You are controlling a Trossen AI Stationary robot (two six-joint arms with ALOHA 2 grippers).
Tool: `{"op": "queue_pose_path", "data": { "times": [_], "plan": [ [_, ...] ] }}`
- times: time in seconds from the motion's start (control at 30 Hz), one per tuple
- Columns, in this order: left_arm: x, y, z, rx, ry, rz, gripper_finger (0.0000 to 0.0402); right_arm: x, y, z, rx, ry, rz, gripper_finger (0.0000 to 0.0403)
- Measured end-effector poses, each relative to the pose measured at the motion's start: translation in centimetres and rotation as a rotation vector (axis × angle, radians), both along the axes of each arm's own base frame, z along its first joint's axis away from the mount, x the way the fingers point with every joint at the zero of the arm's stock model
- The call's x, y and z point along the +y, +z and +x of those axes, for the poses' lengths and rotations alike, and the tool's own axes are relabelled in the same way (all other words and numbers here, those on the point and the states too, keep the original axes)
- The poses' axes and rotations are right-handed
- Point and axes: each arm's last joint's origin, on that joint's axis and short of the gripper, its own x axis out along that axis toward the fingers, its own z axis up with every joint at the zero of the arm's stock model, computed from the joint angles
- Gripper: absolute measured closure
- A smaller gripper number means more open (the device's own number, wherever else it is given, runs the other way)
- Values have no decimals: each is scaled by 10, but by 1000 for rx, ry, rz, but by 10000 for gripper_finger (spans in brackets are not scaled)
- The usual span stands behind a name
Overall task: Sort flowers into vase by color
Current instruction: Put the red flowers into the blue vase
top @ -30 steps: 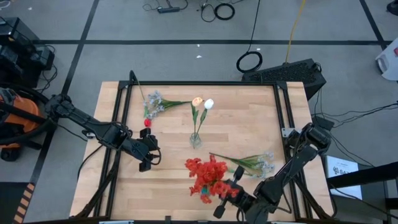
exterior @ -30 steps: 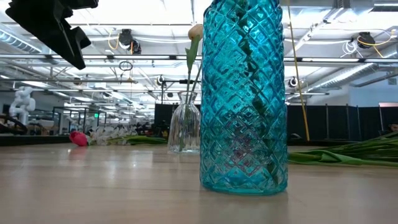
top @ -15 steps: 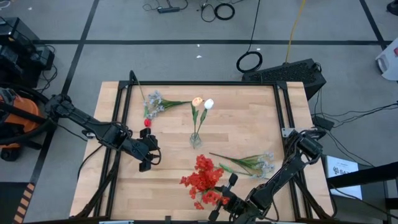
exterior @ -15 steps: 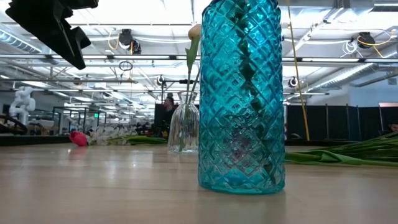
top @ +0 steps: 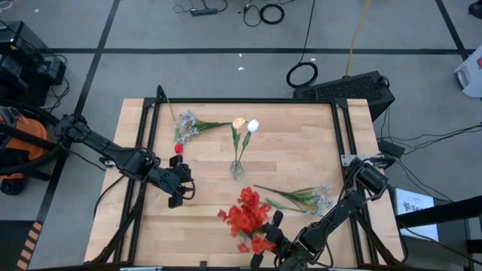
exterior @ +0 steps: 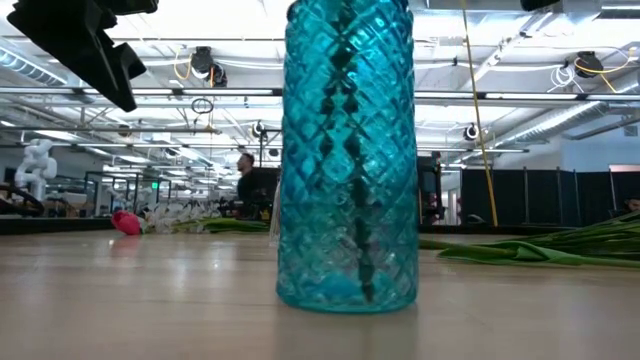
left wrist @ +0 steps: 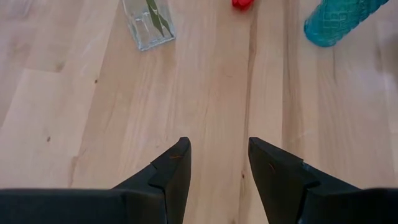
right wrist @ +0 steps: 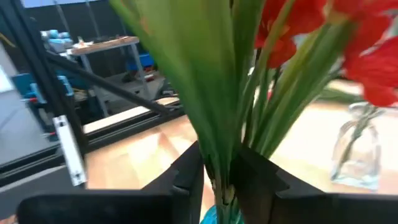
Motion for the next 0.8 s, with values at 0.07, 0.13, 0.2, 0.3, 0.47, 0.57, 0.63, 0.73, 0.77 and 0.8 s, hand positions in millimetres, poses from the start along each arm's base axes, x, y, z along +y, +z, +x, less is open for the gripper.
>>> {"op": "queue_pose_path", "data": {
  "times": [0.07,0.13,0.2,0.3,0.47,0.57,0.63,0.73,0.77,0.8],
  "plan": [
    [0,0,0,2,-4,-4,236,1,0,0,-4,18,25,316],
    [0,0,0,3,-4,-5,236,1,0,0,-6,27,40,305],
    [0,0,0,3,-4,-6,236,1,0,0,-3,44,48,294],
    [0,0,0,3,-5,-5,236,1,5,-1,27,100,43,279],
    [0,0,0,3,-5,-5,236,-5,26,-8,52,143,60,268],
    [0,0,0,2,-5,-5,236,-11,37,-13,109,213,106,269],
    [0,0,0,2,-5,-6,236,-17,42,-16,150,242,169,269],
    [0,0,0,2,-5,-6,236,-26,48,-19,219,287,280,269],
    [0,0,0,2,-4,-6,236,-29,49,-19,242,301,315,269],
    [0,0,0,2,-4,-6,236,-32,51,-20,261,313,344,269]
  ]
}}
